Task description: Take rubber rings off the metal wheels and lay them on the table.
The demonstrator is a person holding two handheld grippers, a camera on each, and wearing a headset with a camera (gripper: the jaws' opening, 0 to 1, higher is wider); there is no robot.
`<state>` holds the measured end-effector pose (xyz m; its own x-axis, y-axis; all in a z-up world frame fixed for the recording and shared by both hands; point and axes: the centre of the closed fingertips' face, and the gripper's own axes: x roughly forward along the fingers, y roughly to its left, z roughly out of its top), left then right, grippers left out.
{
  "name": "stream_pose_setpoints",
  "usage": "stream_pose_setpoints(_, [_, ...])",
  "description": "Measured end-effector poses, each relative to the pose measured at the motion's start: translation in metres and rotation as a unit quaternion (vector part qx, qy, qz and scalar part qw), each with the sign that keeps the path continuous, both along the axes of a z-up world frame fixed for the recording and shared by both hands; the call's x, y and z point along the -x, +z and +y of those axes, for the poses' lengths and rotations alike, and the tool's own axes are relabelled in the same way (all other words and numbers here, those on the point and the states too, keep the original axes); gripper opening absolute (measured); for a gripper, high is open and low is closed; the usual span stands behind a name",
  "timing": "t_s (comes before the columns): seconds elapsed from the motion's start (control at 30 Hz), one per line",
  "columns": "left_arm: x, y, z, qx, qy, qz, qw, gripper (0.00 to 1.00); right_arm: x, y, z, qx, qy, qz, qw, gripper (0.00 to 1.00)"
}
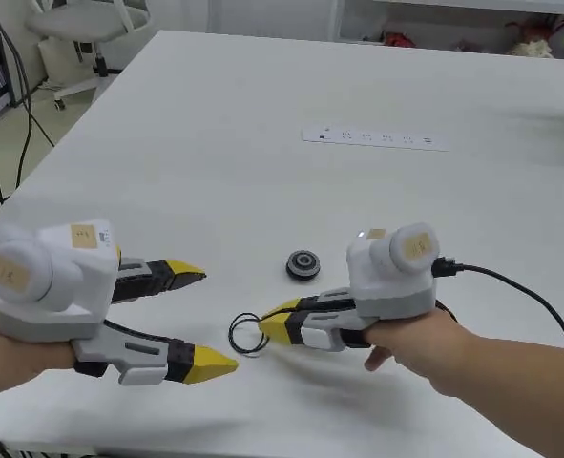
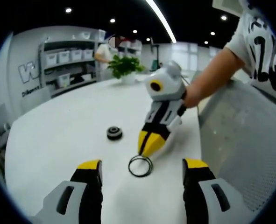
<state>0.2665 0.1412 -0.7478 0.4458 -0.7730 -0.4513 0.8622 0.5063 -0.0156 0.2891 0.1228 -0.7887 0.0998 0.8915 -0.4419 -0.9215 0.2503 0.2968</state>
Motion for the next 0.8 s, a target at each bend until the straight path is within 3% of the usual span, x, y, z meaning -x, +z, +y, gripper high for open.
stream_pose_setpoints(0.43, [0.0, 0.002, 0.0, -0.002, 0.0, 0.0, 1.0, 0.71, 0.001, 0.012, -0.002, -0.017, 0.007, -0.021, 0.9996, 0.14])
stream_pose_setpoints(0.8, [-0.006, 0.007, -0.001, -0.004, -0.001, -0.006, 1.0, 0.74, -0.013, 0.033, -0.012, -0.043, -0.012, -0.037, 0.9983, 0.22])
